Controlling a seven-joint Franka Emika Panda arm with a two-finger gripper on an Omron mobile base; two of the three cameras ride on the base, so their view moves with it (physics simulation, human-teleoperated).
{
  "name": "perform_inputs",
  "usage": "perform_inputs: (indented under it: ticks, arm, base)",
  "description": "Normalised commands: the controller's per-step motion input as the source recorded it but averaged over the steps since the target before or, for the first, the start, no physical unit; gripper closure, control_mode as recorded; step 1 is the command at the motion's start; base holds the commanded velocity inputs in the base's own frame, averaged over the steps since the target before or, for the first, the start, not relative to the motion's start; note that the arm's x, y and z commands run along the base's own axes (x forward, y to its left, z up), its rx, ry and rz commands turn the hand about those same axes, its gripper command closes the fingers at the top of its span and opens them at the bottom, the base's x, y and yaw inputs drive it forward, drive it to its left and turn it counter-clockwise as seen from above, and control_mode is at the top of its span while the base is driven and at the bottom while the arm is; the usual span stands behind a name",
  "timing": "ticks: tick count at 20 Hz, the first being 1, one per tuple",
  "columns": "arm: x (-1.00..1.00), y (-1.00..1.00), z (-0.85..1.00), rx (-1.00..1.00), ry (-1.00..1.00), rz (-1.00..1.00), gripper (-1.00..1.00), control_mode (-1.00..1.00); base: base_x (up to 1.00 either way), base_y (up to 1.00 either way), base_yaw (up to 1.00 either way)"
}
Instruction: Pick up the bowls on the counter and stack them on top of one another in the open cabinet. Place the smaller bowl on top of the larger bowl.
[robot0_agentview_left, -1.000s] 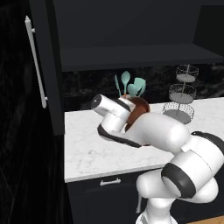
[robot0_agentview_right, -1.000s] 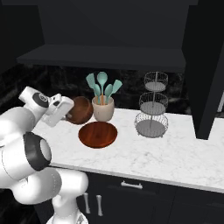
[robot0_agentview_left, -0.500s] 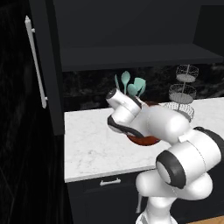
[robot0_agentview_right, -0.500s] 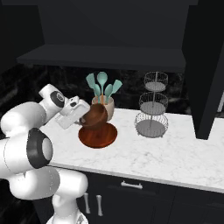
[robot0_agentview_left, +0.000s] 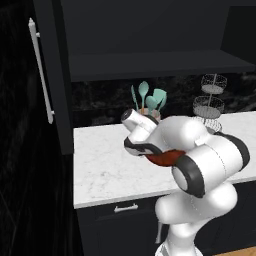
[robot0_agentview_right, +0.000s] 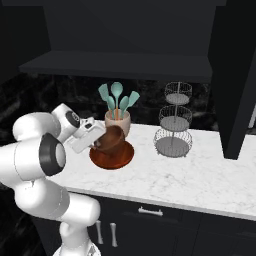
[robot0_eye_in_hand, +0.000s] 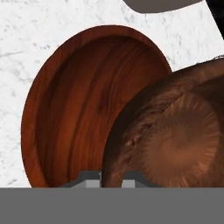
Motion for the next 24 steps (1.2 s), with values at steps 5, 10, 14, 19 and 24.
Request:
perform_inputs:
  ticks: [5,10,14,19,24]
  arm:
    - [0.05,0.0,-0.06,0.0,0.0,0.0,-1.0,-1.0]
    - [-0.16,0.05,0.27,0.03,0.0,0.0,-1.0,-1.0]
    - [-0.75,0.51,0.23,0.06,0.01,-0.06,-1.0,-1.0]
    - [-0.32,0.14,-0.32,0.01,0.02,-0.04,-1.0,-1.0]
    - [0.18,0.0,-0.3,0.0,0.0,0.0,-1.0,-1.0]
  base:
    - [0.0,0.0,0.0]
    - [0.0,0.0,0.0]
    - [0.0,0.0,0.0]
    - [0.0,0.0,0.0]
    - [0.0,0.0,0.0]
